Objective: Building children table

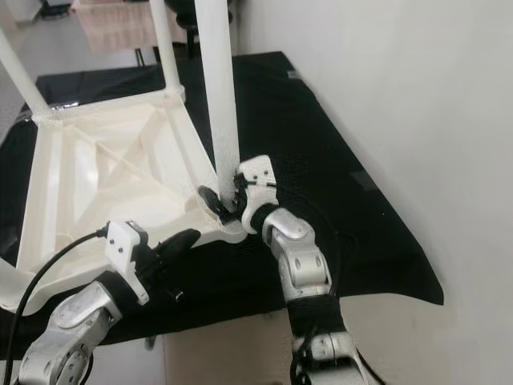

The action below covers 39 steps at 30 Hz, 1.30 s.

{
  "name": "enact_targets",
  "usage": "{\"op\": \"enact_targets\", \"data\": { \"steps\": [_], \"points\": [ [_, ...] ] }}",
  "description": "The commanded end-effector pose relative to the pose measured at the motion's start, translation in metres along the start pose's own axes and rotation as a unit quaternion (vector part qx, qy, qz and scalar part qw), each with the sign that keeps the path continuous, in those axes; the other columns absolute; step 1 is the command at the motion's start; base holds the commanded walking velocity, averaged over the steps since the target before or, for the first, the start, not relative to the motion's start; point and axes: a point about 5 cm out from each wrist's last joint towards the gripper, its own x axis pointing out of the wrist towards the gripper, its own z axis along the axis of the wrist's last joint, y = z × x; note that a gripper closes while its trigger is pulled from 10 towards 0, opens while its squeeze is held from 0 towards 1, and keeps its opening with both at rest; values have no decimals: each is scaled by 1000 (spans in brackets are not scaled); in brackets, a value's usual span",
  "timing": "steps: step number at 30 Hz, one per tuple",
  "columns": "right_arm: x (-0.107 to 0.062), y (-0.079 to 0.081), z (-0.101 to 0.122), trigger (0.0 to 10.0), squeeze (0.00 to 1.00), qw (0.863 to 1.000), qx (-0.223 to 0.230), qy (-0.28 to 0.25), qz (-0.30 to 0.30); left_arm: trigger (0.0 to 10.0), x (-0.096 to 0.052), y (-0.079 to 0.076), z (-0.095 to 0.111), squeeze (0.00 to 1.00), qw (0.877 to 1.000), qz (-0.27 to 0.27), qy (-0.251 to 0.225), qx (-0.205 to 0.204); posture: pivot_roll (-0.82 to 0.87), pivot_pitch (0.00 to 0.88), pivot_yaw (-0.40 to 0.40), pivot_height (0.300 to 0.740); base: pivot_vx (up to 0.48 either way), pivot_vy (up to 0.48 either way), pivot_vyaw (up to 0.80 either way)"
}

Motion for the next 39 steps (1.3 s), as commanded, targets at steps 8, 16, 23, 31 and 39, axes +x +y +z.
{"op": "enact_targets", "data": {
  "steps": [8, 16, 23, 31, 39],
  "points": [
    [11, -7, 12, 10000, 0, 978, -13, 21, 208, 10000, -2, -1, -5, 0, 1000, 4, 10, -4, -4, 72, 4, 740, 0, 0, 0],
    [12, -20, 6, 0, 0, 975, 1, 52, 218, 10000, -3, -1, -6, 0, 1000, 5, 11, -3, 6, 78, 2, 740, 0, 0, 0],
    [1, -35, -1, 0, 0, 982, -13, 54, 180, 10000, -4, 0, -5, 0, 1000, 6, 11, -4, -1, 86, 9, 740, 0, 0, 0],
    [-31, -55, -8, 0, 0, 996, -33, 44, 67, 10000, -4, 1, -5, 0, 1000, 5, 10, -7, -14, 89, 18, 740, 0, 0, 0],
    [-48, -20, -51, 0, 0, 962, 25, 81, -260, 10000, -6, 3, -5, 0, 1000, 3, 11, -7, -13, 99, 15, 740, 0, 0, 0]
  ]
}}
